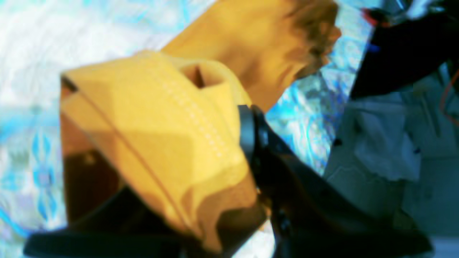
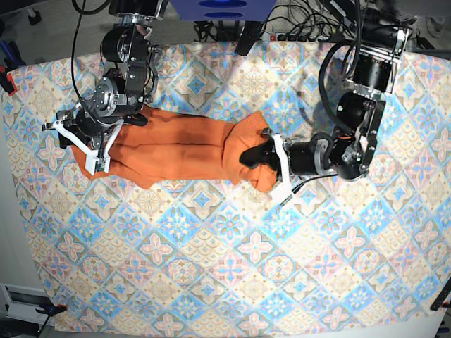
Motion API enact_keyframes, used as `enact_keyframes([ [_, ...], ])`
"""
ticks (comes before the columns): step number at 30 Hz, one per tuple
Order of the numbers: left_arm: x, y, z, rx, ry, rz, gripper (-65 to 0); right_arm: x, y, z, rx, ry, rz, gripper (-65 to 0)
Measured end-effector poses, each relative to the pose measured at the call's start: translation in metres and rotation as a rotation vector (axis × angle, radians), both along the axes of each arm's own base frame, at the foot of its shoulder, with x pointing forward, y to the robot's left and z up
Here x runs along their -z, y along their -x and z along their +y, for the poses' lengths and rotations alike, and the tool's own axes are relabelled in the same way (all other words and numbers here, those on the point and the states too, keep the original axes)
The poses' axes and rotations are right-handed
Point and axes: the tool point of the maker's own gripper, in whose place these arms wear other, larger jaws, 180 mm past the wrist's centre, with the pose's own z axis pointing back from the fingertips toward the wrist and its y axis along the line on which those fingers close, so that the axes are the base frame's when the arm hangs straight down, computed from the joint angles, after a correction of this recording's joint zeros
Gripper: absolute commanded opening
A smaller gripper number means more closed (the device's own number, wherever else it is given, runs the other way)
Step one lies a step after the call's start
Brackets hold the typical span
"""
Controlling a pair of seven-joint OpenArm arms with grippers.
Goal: Fold the T-shirt properly
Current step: 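Carry the strip end with the left gripper toward the right gripper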
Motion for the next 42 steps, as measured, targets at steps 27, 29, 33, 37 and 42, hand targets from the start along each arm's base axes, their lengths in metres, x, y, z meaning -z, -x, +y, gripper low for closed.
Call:
enact_keyframes([
  [27, 0.034, 0.021, -0.149, 0.248, -0.128, -0.004, -60.0, 0.0, 0.0, 0.0, 0.001, -0.003, 0.001, -39.8],
  [29, 0.032, 0.021, -0.153, 0.251, -0.109, -0.014, -60.0, 0.001, 0.0, 0.0, 0.001, -0.003, 0.001, -39.8],
  [33, 0.034, 0.022, -0.154, 0.261, -0.124, -0.02, -59.9, 0.0, 0.0, 0.0, 0.001, -0.003, 0.0, -39.8],
  [37, 0.031, 0.028, -0.163, 0.331, -0.157, -0.055, -54.1, 0.001, 0.001, 0.0, 0.002, -0.003, 0.003, -39.8],
  [42, 0.027, 0.029, -0.17, 0.345, -0.142, -0.066, -32.5, 0.0, 0.0, 0.0, 0.001, -0.002, 0.001, -39.8],
])
